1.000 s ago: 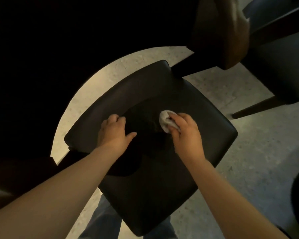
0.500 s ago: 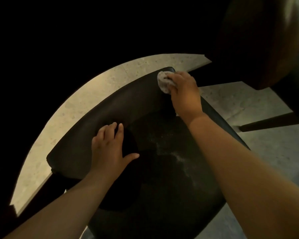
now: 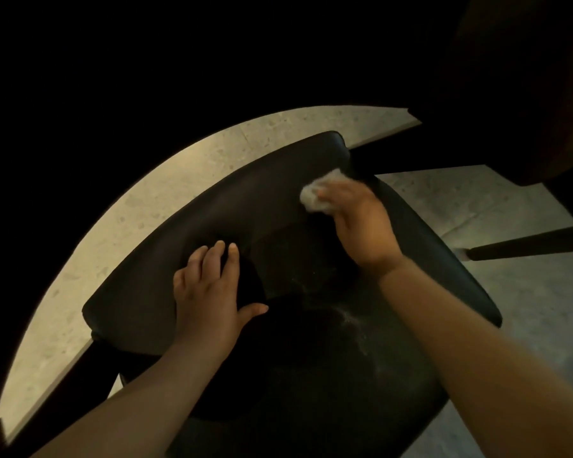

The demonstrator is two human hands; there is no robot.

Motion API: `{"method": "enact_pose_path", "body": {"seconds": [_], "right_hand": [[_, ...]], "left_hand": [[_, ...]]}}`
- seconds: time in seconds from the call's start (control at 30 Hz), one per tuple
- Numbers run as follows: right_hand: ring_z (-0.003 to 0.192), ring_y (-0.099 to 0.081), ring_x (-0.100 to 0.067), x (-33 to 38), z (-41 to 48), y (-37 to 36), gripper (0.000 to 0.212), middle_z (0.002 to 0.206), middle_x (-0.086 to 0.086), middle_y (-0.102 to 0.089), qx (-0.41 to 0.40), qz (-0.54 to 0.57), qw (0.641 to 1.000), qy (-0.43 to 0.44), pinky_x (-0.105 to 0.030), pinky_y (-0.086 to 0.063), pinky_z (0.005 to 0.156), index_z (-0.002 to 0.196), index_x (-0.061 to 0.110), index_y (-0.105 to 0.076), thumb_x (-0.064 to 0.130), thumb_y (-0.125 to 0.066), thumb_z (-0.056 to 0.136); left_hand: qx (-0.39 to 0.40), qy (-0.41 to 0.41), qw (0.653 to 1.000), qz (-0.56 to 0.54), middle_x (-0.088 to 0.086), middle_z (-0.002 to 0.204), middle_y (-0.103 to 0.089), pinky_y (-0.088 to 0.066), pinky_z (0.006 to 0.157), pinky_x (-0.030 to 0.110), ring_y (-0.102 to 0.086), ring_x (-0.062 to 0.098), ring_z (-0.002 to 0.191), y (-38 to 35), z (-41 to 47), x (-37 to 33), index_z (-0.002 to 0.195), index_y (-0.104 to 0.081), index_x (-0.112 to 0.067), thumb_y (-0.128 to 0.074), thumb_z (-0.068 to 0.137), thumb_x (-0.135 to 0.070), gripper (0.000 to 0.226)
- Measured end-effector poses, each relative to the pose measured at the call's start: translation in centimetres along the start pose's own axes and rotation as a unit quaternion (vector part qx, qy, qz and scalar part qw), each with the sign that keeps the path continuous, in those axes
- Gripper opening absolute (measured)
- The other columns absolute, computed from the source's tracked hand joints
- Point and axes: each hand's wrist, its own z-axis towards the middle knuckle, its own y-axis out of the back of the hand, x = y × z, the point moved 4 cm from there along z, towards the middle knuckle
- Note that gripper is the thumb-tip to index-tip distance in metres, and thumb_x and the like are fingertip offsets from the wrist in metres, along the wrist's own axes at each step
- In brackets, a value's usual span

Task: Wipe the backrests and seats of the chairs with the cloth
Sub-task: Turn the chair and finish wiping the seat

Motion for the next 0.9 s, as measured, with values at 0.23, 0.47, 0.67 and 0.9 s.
{"method": "enact_pose_path", "body": {"seconds": [0.23, 0.47, 0.67, 0.9], "right_hand": [[0.122, -0.051, -0.023, 1.1, 0.1, 1.9, 0.035, 0.131, -0.006, -0.057, -0.011, -0.066, 0.997, 0.035, -0.029, -0.038, 0.104, 0.126, 0.016, -0.062, 0.005, -0.054, 0.094], [0.122, -0.045, -0.026, 0.0, 9.8, -0.9, 0.035, 0.134, -0.009, -0.051, -0.041, -0.104, 0.992, -0.052, -0.038, -0.039, 0.103, 0.134, 0.015, -0.055, 0.016, -0.044, 0.100], [0.129, -0.044, -0.024, -0.4, 2.4, -1.6, 0.039, 0.137, -0.005, -0.053, -0.060, -0.111, 0.992, -0.003, -0.039, -0.036, 0.110, 0.136, 0.017, -0.055, 0.011, -0.050, 0.097], [0.113, -0.052, -0.027, 0.0, -2.1, 1.1, 0.037, 0.126, -0.008, -0.060, -0.038, -0.066, 0.997, 0.016, -0.029, -0.039, 0.092, 0.126, 0.015, -0.063, 0.005, -0.057, 0.091]], "left_hand": [[0.003, -0.002, 1.000, 0.001, 0.003, 0.160, -0.005, -0.013, 0.116, 0.044, -0.002, 0.025, 0.146, -0.1, -0.1, 0.0, 0.155, -0.007, -0.022, -0.051, 0.081, -0.072, 0.099], [0.001, -0.005, 1.000, 0.015, 0.002, 0.160, -0.001, -0.012, 0.117, 0.043, 0.000, 0.024, 0.146, -0.2, 0.0, 0.1, 0.155, -0.003, -0.023, -0.048, 0.081, -0.073, 0.100], [0.005, 0.001, 1.000, 0.003, 0.002, 0.160, -0.001, -0.010, 0.117, 0.044, 0.002, 0.025, 0.146, -0.1, 0.0, 0.0, 0.155, -0.004, -0.023, -0.051, 0.081, -0.071, 0.100], [0.004, 0.006, 1.000, -0.002, 0.003, 0.160, -0.004, -0.013, 0.117, 0.045, -0.001, 0.026, 0.146, -0.2, 0.1, -0.1, 0.155, -0.007, -0.023, -0.053, 0.080, -0.071, 0.100]]}}
